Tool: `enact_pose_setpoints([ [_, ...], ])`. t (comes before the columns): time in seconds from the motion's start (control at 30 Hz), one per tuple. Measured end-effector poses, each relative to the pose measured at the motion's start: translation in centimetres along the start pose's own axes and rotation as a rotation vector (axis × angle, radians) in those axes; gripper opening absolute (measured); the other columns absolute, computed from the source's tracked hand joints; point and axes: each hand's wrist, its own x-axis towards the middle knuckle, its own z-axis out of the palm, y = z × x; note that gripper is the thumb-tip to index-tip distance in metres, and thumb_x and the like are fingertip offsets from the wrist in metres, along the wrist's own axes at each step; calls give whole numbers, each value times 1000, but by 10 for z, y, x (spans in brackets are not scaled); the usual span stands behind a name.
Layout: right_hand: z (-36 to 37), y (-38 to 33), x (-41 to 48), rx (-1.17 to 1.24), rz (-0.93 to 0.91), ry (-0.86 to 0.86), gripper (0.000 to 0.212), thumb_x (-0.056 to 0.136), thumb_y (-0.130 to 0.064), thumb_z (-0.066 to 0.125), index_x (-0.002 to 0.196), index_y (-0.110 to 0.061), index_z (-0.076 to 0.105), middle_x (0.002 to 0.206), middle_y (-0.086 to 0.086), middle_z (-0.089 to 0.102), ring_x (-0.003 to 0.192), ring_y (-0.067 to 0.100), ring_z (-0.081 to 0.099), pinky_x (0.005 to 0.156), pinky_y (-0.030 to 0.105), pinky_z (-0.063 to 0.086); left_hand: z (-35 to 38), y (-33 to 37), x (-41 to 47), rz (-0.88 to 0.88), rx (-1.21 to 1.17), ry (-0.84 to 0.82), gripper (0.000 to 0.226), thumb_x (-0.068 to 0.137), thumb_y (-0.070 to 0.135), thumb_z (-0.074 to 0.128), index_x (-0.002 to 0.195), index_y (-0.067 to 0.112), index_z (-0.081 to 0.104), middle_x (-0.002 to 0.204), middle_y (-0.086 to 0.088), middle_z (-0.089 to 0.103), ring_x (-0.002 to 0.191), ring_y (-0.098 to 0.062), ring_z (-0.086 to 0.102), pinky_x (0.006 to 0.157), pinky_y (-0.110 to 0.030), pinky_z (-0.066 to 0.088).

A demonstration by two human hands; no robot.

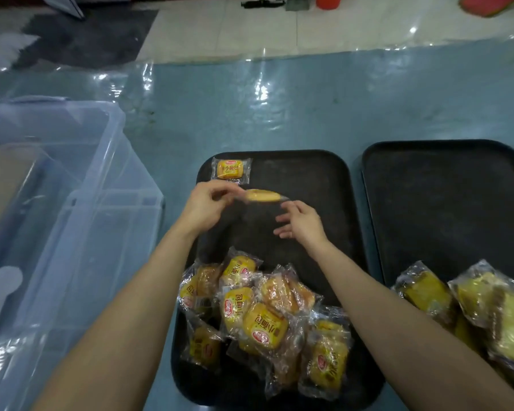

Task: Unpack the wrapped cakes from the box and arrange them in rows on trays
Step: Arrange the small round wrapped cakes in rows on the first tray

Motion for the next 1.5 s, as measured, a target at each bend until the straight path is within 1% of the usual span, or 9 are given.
enact_pose_setpoints([
  [0.1, -4, 3, 7, -26, -13, -2, 29, 114, -29, 45, 110, -14, 69, 105, 15, 78, 71, 30, 77, 63, 38, 59, 17, -14, -5, -93, 261, -73, 49, 103, -6, 59, 100, 36, 85, 150, 9, 58, 137, -9, 49, 116, -28, 38],
  [0.23, -11, 20, 7, -246, 58, -15, 23, 109, -15, 52, 106, -11, 75, 91, 9, 79, 67, 21, 75, 69, 38, 65, 40, -37, -20, -136, 313, -142, 24, 105, 23, 69, 125, 33, 76, 136, 6, 63, 126, -14, 62, 114, -37, 49],
  [0.33, -16, 22, 9, -512, -13, 116, 12, 99, -29, 67, 100, -19, 75, 84, 0, 78, 75, 18, 76, 80, 43, 66, 57, -38, -19, -200, 299, -98, 58, 93, 50, 80, 145, 31, 61, 132, 7, 63, 118, -14, 65, 105, -41, 56],
  [0.5, -19, 18, 11, -729, -296, 170, 87, 90, -40, 81, 161, -35, 30, 157, 3, 38, 114, 25, 66, 93, 40, 61, 78, -28, -3, -128, 328, -66, 84, 91, 51, 82, 161, 39, 38, 132, 2, 61, 110, -17, 67, 98, -45, 60],
  [0.63, -18, 11, 27, -928, -472, 60, 98, 93, -42, 81, 169, -35, 20, 174, -6, 18, 138, 24, 56, 106, 44, 57, 89, -29, 12, -114, 451, -86, 90, 92, 40, 84, 165, 40, 33, 132, 0, 58, 110, -22, 67, 98, -47, 60],
  [0.8, -24, 4, 34, -946, -433, -78, 85, 84, -46, 86, 156, -32, 42, 146, -7, 48, 121, 20, 63, 101, 43, 57, 81, -36, 20, -103, 524, -209, 76, 86, 30, 90, 151, 40, 51, 122, 6, 51, 110, -23, 66, 98, -46, 59],
  [0.93, -31, 11, 30, -1017, -387, -82, 89, 82, -42, 90, 156, -32, 42, 138, -2, 60, 118, 18, 65, 100, 41, 58, 72, -37, 17, -99, 487, -314, 84, 84, 48, 90, 156, 43, 48, 125, 6, 51, 116, -18, 60, 102, -43, 56],
  [1.17, -28, 2, 48, -928, -269, 38, 76, 75, -39, 96, 133, -35, 47, 104, -6, 69, 90, 16, 69, 83, 43, 62, 88, -28, 35, 84, 718, -75, 83, 90, 46, 84, 162, 35, 45, 129, 0, 57, 125, -23, 55, 108, -43, 49],
  [1.5, -14, -56, 118, -917, -363, 151, 77, 85, -34, 89, 146, -19, 44, 119, 12, 72, 105, 32, 70, 88, 46, 59, 83, -12, 121, 151, 987, 161, 67, 90, 46, 81, 150, 25, 59, 126, -10, 55, 121, -30, 50, 103, -45, 42],
])
